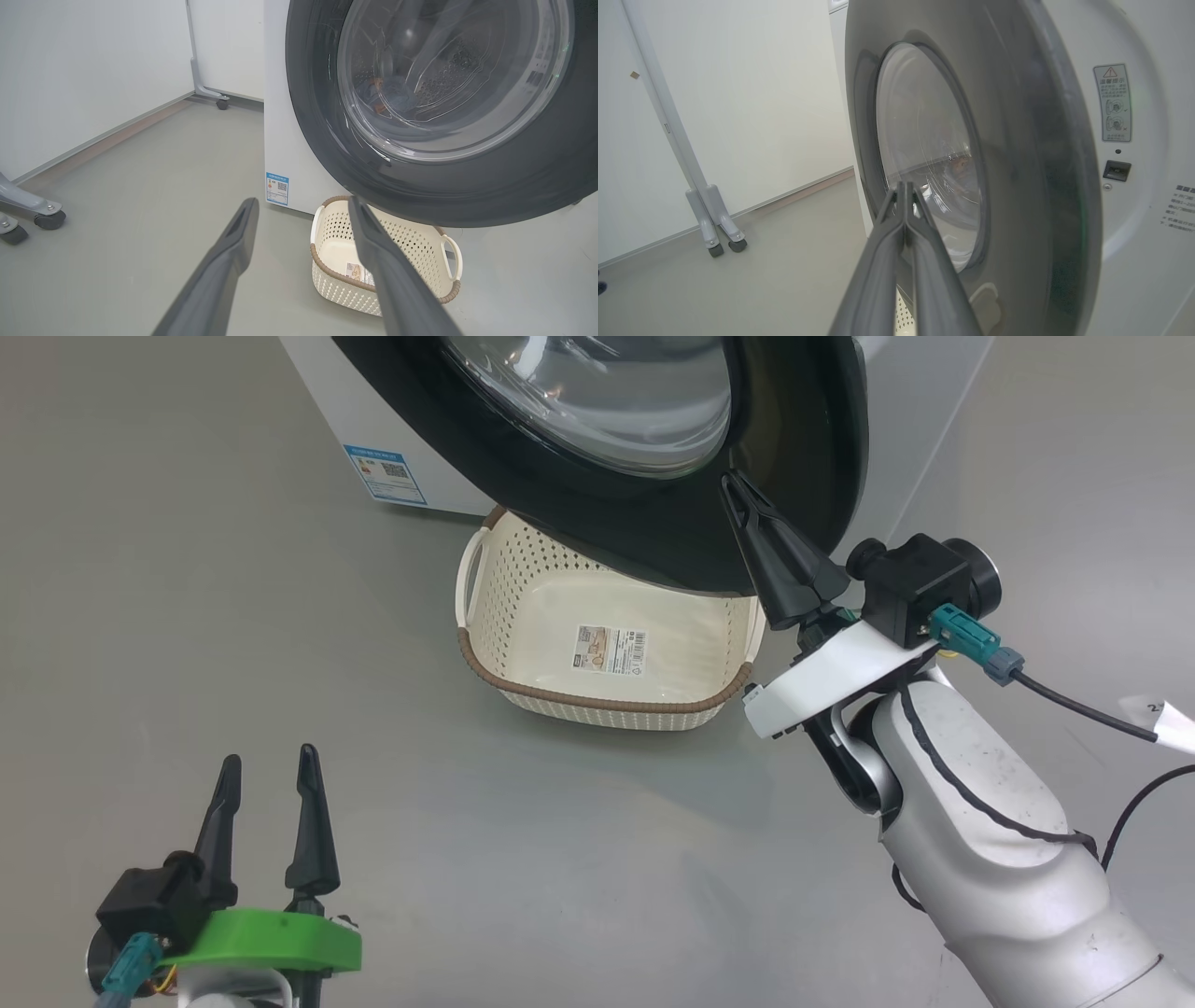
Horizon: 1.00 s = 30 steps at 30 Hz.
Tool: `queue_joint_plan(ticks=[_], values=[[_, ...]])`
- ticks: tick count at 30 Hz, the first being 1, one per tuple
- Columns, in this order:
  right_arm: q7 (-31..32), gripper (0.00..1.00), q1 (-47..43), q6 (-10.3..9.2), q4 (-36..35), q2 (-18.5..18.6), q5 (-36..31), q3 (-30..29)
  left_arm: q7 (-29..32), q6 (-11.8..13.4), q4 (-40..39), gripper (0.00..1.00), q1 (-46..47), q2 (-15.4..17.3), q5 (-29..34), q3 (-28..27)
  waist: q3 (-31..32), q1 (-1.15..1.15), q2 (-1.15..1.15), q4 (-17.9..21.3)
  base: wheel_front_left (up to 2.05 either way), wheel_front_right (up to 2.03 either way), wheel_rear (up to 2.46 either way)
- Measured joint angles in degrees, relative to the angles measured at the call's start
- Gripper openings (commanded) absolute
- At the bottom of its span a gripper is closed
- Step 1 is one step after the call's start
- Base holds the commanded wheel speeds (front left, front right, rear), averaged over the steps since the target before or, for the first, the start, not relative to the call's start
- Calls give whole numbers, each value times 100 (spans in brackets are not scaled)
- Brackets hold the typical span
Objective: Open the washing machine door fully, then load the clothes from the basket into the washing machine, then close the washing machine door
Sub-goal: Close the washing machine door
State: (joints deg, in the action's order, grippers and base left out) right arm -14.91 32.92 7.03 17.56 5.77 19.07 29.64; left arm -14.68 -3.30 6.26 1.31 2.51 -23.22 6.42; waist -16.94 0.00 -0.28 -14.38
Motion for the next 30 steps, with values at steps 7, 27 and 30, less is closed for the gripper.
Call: queue_joint_plan(ticks=[7,27,30], values=[[0,0,187,0,59,26,0,5,0,-22,-14,100,85,-9,-38,-3,-190,0,0,-15,0,0,0],[0,0,920,0,79,169,-38,-53,-1,-46,-148,100,399,-20,-108,44,-809,0,0,165,0,0,0],[0,0,1020,2,71,171,-53,-114,-1,-70,-170,100,471,-25,-108,102,-911,0,0,197,0,0,0]])
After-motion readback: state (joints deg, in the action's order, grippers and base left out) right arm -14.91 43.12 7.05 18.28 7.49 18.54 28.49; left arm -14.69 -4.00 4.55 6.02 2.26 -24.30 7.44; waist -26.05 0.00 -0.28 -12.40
